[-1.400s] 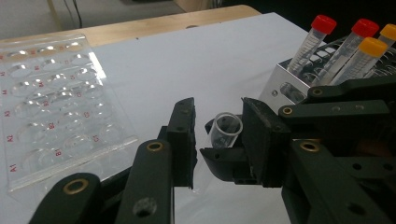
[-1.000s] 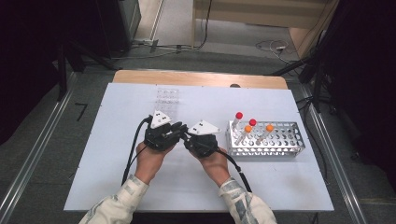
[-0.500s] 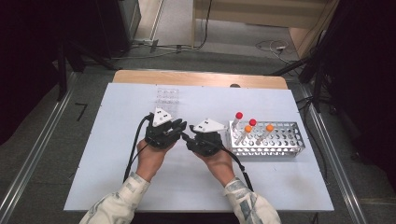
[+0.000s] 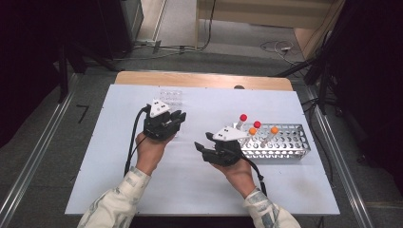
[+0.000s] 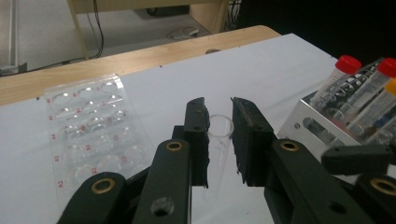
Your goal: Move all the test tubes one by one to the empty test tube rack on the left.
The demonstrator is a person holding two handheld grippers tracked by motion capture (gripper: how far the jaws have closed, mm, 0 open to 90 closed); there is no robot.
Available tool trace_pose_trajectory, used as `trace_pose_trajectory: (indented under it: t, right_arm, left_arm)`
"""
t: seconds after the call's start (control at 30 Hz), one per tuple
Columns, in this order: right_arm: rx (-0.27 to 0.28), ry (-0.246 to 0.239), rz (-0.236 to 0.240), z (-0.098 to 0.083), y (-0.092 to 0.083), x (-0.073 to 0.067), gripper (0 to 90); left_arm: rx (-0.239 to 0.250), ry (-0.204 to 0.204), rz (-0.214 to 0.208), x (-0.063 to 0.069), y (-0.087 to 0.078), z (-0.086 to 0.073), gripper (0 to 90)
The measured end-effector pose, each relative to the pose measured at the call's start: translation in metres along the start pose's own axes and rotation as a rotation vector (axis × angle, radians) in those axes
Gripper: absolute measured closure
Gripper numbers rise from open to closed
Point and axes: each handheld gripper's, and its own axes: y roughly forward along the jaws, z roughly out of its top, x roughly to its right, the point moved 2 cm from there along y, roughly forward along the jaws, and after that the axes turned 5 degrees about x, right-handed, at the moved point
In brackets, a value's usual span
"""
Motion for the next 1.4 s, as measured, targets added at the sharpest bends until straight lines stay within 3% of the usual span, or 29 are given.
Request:
trace_pose_trajectory:
  t: [0.3, 0.5, 0.7, 1.07, 1.4]
  right_arm:
    - [-0.013, 0.010, 0.005, -0.006, -0.005, 0.002, 35.4]
    - [-0.012, 0.013, 0.004, -0.006, -0.006, 0.003, 35.1]
    - [-0.002, 0.017, 0.004, -0.005, -0.007, 0.003, 35.4]
    - [0.008, 0.018, 0.003, -0.005, -0.009, 0.004, 35.5]
    - [0.011, 0.019, 0.003, -0.004, -0.010, 0.004, 35.7]
  left_arm:
    - [0.019, 0.009, 0.054, -0.013, 0.003, 0.024, 76.9]
    - [0.019, 0.027, 0.105, -0.022, 0.004, 0.031, 76.9]
    - [0.016, 0.027, 0.139, -0.030, 0.008, 0.030, 76.9]
    - [-0.010, 0.043, 0.160, -0.029, 0.019, 0.024, 76.9]
    - [-0.060, 0.039, 0.181, -0.032, 0.034, 0.002, 76.7]
